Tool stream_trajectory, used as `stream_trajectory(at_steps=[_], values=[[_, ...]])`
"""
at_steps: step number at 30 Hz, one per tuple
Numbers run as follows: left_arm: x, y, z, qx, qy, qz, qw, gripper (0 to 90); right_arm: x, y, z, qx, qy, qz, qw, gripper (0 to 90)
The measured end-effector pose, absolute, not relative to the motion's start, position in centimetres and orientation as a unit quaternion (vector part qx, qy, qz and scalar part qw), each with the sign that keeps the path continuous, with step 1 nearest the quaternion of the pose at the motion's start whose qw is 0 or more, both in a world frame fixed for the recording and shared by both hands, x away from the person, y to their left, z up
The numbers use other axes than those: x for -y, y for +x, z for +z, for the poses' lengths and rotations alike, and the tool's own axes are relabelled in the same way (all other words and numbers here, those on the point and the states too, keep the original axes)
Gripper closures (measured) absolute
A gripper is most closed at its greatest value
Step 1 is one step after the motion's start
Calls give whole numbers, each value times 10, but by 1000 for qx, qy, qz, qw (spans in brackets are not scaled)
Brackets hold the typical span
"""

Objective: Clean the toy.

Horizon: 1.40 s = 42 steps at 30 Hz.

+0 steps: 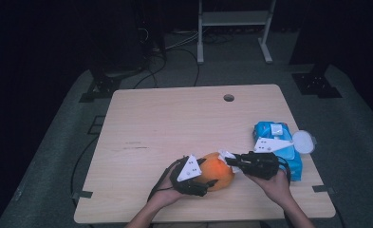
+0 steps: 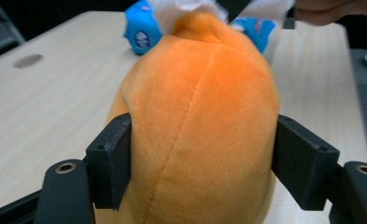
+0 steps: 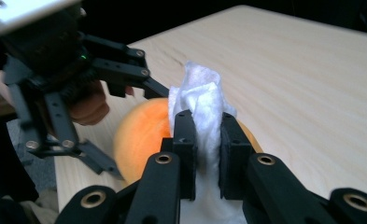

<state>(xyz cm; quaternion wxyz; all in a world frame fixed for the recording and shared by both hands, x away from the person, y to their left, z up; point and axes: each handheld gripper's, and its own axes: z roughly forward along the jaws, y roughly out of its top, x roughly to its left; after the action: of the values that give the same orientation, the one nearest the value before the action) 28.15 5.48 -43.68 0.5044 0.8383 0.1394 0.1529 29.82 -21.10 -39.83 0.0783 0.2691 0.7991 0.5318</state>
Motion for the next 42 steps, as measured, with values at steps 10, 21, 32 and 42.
stream_trajectory(at_steps=[10,21,32,42], values=[[-55,277,-424,-113,836,87,530,185,205,297,-411,-820,266,504,50,791],[-53,282,-432,-122,847,49,515,209,215,293,-406,-821,252,511,36,787],[-58,289,-424,-122,834,37,537,107,211,283,-414,-847,211,488,11,787],[-44,289,-447,-139,840,12,524,142,212,285,-417,-854,204,479,6,784]])
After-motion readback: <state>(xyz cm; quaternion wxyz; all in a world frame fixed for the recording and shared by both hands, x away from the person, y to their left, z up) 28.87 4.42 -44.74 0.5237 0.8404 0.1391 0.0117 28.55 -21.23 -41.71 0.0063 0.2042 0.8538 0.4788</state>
